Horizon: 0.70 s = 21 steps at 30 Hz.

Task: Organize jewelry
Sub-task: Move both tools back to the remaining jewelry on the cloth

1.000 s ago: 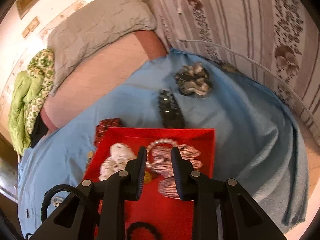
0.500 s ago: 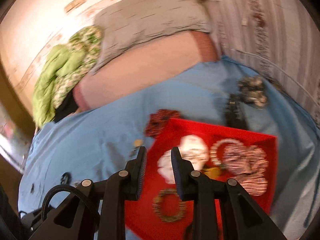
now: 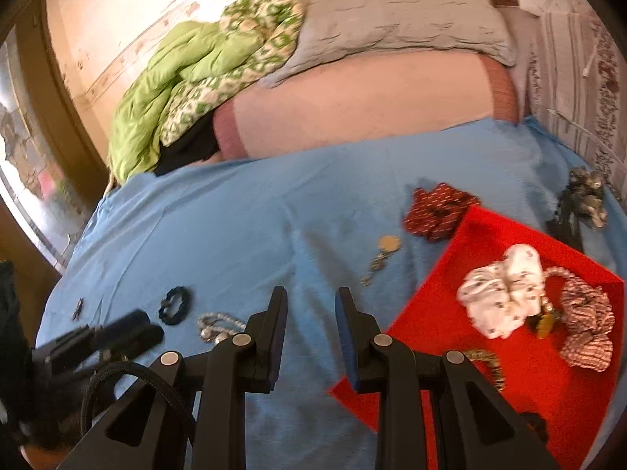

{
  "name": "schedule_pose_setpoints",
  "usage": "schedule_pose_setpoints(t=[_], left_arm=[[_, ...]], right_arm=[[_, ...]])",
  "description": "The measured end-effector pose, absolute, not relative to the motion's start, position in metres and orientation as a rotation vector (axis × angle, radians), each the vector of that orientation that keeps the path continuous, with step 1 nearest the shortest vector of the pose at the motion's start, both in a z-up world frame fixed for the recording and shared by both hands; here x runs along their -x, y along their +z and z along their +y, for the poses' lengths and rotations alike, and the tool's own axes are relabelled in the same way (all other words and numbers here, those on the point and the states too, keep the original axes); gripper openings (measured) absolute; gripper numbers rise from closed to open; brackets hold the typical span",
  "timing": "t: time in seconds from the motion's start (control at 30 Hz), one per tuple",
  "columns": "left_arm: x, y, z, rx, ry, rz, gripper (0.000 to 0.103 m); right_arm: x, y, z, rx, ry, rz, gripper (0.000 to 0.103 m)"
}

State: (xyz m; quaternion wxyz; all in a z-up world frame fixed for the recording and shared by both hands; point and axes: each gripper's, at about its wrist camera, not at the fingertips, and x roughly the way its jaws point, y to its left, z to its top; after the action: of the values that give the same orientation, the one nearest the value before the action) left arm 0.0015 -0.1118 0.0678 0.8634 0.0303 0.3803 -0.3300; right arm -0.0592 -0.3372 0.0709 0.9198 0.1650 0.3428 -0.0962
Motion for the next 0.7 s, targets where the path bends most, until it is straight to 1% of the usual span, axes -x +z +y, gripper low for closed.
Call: schedule_pose_setpoints(t=[0.23,0.7], left_arm=[[-0.047,0.038,-0.068,-0.002,-0.577,0.89,0.031],[-0.101,0.0,-0.074,-0.003,-0.531,0.978,0.031]], right_arm=[[0.043,0.058,-0.319,-0.341,-0.143,0.748,0.028],[0.013,0.036,-0.298,-0.358,-0.095,0.817,0.028]])
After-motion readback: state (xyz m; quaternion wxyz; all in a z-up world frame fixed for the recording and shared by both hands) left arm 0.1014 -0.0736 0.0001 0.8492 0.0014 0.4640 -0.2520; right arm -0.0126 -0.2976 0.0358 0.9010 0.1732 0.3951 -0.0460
